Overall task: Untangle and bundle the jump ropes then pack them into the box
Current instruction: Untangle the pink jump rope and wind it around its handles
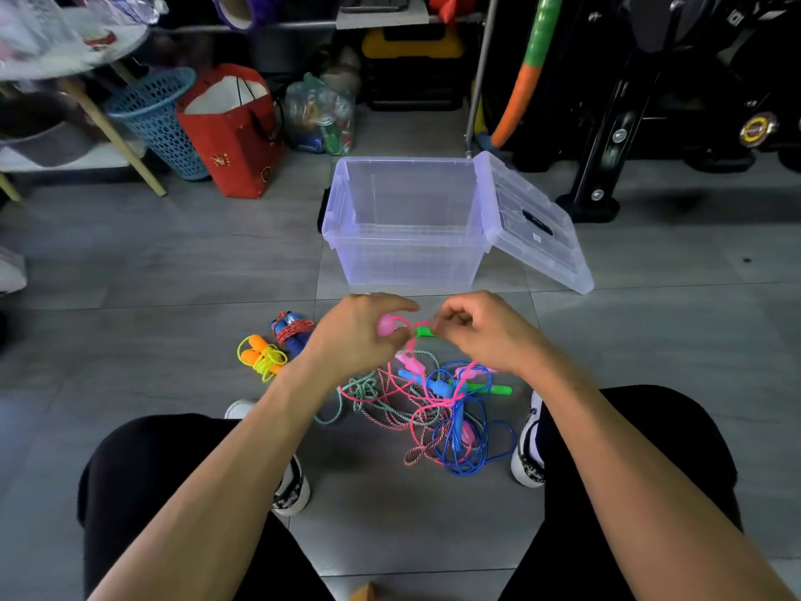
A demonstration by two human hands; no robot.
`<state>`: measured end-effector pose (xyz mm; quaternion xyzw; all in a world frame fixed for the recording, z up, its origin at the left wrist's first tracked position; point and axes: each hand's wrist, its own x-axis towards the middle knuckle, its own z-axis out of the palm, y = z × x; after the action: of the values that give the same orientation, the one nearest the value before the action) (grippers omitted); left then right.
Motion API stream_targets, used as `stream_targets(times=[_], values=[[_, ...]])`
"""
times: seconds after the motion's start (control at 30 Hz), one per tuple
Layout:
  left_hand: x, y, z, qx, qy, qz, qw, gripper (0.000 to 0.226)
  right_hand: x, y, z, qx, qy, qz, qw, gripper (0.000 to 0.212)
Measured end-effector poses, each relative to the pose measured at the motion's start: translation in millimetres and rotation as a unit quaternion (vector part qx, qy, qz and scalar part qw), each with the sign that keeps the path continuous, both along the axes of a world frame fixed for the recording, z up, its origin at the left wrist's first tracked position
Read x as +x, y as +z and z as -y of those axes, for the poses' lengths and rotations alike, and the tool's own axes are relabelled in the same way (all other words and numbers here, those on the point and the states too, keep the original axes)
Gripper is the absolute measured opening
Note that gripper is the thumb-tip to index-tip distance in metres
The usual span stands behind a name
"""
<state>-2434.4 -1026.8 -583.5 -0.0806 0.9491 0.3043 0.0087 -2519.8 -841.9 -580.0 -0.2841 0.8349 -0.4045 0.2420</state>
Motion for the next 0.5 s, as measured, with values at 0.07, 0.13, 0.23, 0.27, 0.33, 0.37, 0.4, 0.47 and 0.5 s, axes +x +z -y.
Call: stream_targets(times=[0.07, 0.13, 0.23, 0.27, 0.33, 0.37, 0.4, 0.47, 0.5], values=[[-1.1, 3.0, -6.6, -0.021, 0.0, -0.024, 0.999, 0.014, 0.6, -1.5, 2.3, -0.003, 0.004, 0.006, 1.0, 0.018], [-2.9, 6.8, -3.9, -0.037, 0.049, -0.027, 0.998, 0.009, 0.6, -0.6, 1.6, -0.004, -0.004, 0.01, 1.0, 0.016], [-4.0, 10.0, 11.8, -0.103, 0.113, -0.016, 0.988, 0.01, -1.3, 1.7, -3.0, 0.006, -0.018, -0.002, 1.0, 0.018], [-4.3, 10.0, 18.2, -0.124, 0.135, -0.007, 0.983, 0.011, -2.7, 2.6, -5.2, 0.006, -0.027, -0.007, 1.0, 0.018], [-3.7, 7.9, 28.9, -0.139, 0.187, 0.029, 0.972, 0.012, -5.8, 3.8, -9.5, 0.003, -0.046, -0.008, 0.999, 0.019], [-2.5, 6.5, 31.5, -0.14, 0.203, 0.061, 0.967, 0.015, -6.8, 4.0, -10.7, 0.003, -0.052, -0.008, 0.999, 0.021], [-1.0, 5.7, 32.0, -0.144, 0.202, 0.094, 0.964, 0.019, -6.9, 4.4, -11.5, 0.004, -0.052, -0.008, 0.999, 0.022], [0.7, 6.8, 27.8, -0.142, 0.17, 0.121, 0.968, 0.023, -4.7, 3.5, -9.6, 0.003, -0.044, -0.005, 0.999, 0.023], [1.0, 8.8, 23.4, -0.128, 0.142, 0.107, 0.976, 0.027, -3.5, 2.4, -7.8, 0.001, -0.038, -0.004, 0.999, 0.023]])
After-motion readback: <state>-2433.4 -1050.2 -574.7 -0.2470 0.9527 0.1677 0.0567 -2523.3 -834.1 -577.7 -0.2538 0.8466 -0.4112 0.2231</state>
